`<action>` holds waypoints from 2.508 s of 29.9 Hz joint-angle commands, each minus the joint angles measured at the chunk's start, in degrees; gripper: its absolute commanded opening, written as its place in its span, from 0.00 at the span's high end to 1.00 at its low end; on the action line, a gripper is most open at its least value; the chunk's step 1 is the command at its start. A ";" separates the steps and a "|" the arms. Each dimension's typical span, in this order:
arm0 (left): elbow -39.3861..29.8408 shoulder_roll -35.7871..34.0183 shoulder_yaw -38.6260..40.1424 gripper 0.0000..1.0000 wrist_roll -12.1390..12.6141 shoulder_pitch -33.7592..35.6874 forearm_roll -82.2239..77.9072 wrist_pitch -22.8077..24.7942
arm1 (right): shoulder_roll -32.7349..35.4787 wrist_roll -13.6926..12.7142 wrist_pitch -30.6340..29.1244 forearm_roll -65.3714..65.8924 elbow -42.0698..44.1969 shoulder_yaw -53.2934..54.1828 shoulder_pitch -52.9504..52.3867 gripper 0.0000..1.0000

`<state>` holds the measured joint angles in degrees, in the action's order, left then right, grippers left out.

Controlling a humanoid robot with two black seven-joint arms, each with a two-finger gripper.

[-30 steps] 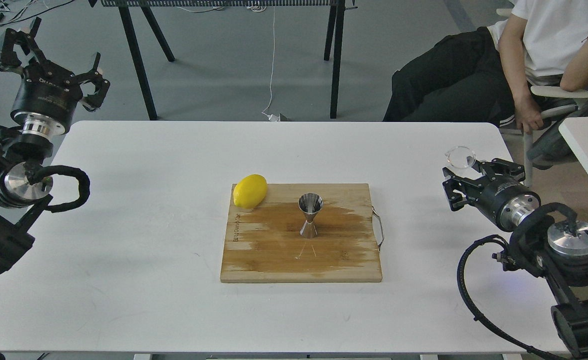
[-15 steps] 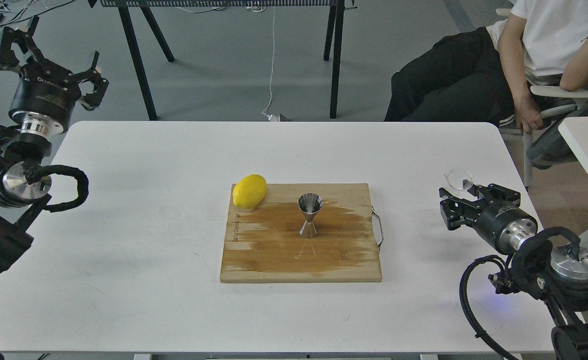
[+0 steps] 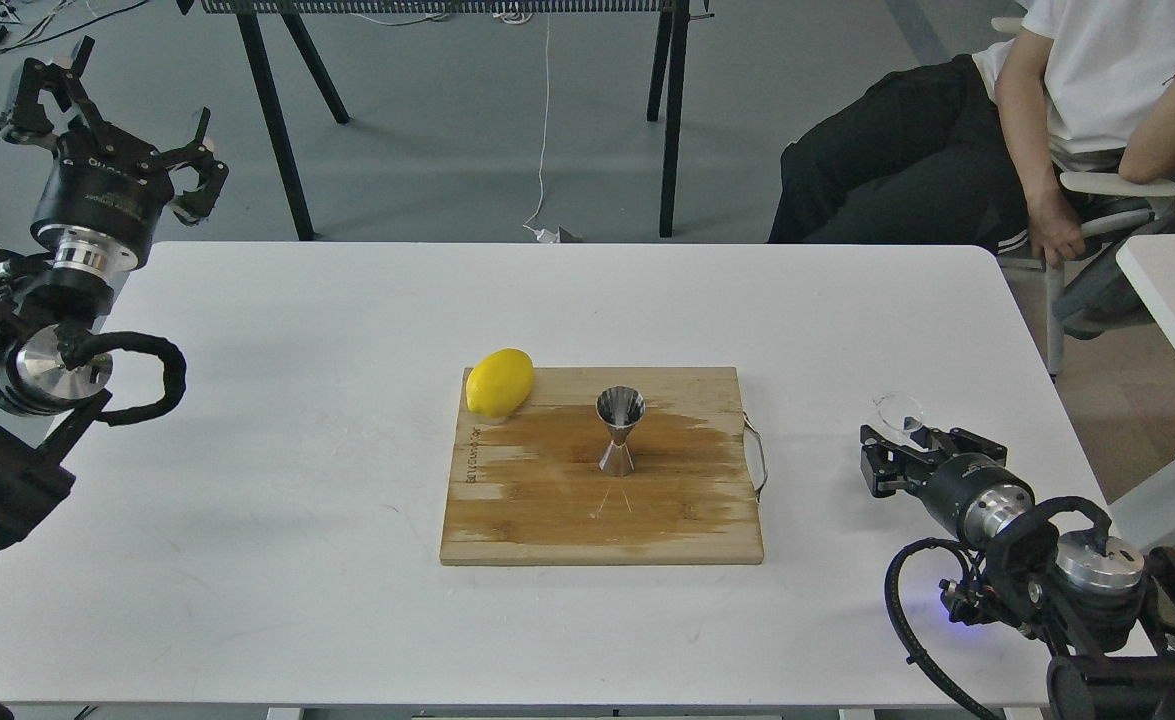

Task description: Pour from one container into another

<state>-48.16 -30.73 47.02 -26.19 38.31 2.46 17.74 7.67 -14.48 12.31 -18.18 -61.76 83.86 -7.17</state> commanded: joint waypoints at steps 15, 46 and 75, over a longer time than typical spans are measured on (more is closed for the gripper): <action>-0.01 0.06 0.00 0.00 -0.17 -0.07 0.09 -0.07 | -0.99 0.42 0.00 0.16 7.71 -1.42 -4.96 0.63; -0.01 -0.03 -0.08 0.00 -0.17 -0.07 0.00 0.02 | -0.55 0.50 -0.71 0.16 3.14 -2.74 -3.03 0.01; 0.87 0.23 -0.26 0.00 1.15 0.28 -0.53 0.02 | 6.04 11.47 -38.92 16.68 18.95 -7.91 -27.97 0.00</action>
<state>-47.32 -30.49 46.72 -25.21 38.78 1.95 17.67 13.35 -8.08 -22.74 -3.88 -46.79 78.80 -30.73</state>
